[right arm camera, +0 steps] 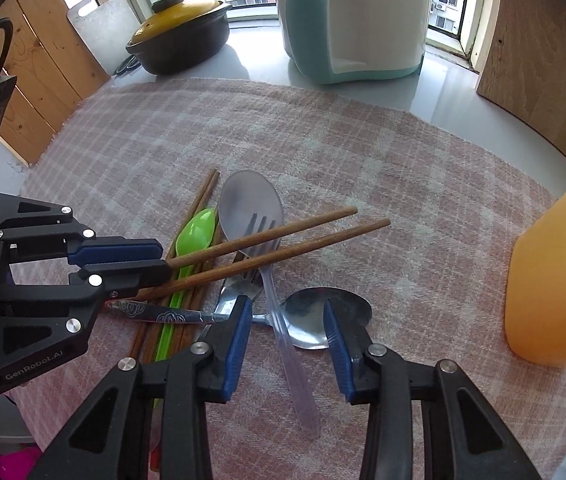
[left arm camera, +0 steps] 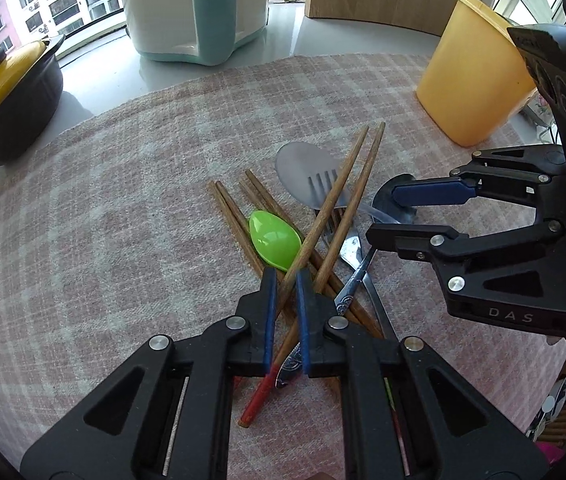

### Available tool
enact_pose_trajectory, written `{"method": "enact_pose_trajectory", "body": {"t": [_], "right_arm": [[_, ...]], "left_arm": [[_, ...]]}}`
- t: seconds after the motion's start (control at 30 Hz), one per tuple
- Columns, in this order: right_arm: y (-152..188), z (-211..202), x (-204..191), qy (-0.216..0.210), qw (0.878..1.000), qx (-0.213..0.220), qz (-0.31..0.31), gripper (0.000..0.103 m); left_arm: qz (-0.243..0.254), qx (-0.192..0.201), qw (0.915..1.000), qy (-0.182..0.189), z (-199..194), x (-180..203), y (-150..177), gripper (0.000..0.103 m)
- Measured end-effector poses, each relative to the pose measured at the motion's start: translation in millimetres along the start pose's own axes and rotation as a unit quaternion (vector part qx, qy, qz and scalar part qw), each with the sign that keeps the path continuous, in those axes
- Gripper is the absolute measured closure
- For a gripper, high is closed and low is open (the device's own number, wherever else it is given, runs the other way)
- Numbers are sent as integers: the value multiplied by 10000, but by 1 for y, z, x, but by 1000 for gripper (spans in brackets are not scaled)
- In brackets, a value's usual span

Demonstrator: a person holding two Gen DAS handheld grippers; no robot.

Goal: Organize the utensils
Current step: 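Close the left tool on a red-tipped wooden chopstick while the right tool approaches the clear plastic spoon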

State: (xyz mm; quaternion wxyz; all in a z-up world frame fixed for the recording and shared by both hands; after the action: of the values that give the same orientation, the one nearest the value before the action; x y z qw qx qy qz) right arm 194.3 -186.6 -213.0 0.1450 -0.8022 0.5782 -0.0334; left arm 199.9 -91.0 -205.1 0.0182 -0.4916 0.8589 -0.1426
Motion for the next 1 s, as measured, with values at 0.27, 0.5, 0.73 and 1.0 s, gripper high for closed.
{"method": "enact_pose_trajectory", "body": {"t": [0.27,0.5,0.73,1.0], "right_arm": [[-2,2,2,-116,9999,-45,56,65],[0,1,5,-194,9997,-64,149,70],[-2,1,6,-196,9997,-91,148,70],[-20,8,-4,-136,9997,-180,-28,70]], "left_arm": [[0,-188,9998,120,12,4,-17,89],[-82,-163,9997,151,21,6,-30,88],[-276,-15,9994,198,17,-4,-28,94],[-648,65,9973,337,9,-23,-13,98]]}}
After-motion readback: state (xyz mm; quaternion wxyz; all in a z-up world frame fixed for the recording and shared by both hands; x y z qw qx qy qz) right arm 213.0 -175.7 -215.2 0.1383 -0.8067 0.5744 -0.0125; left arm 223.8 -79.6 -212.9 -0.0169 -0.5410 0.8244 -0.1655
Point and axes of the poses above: each gripper's, at about its wrist camera, not at the fingertips, and z roughly the way its jaws point, x to its right, y to its underside, the point moved 3 cm from there along z, roughly the way its jaws point, and after that the axes turned 6 degrees about -x, right-handed, at the moved point
